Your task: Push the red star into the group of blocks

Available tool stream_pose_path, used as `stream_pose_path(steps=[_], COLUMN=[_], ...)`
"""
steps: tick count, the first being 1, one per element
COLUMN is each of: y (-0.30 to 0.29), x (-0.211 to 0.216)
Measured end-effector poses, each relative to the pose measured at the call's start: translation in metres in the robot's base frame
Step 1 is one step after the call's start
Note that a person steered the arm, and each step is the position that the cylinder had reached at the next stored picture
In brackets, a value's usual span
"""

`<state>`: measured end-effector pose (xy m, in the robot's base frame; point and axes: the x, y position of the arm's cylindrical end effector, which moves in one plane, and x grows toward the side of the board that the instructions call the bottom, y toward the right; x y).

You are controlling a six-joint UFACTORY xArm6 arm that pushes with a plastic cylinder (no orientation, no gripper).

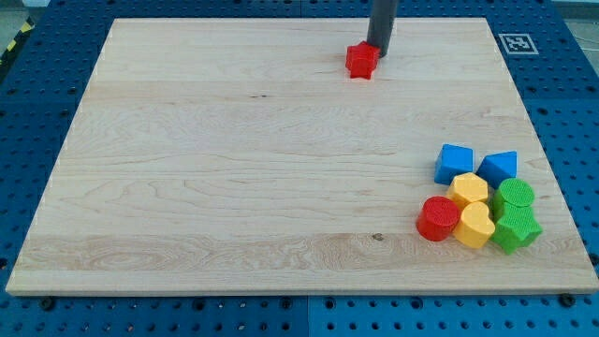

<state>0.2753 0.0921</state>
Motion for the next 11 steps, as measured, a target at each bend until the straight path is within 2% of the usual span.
stream_pose_path(steps=[1, 2, 7, 9, 10, 11], y=[-0.046, -0.051, 0.009, 0.011, -0.008, 0.013], x=[-0.019, -0.008, 0.011, 0.011, 0.017, 0.042])
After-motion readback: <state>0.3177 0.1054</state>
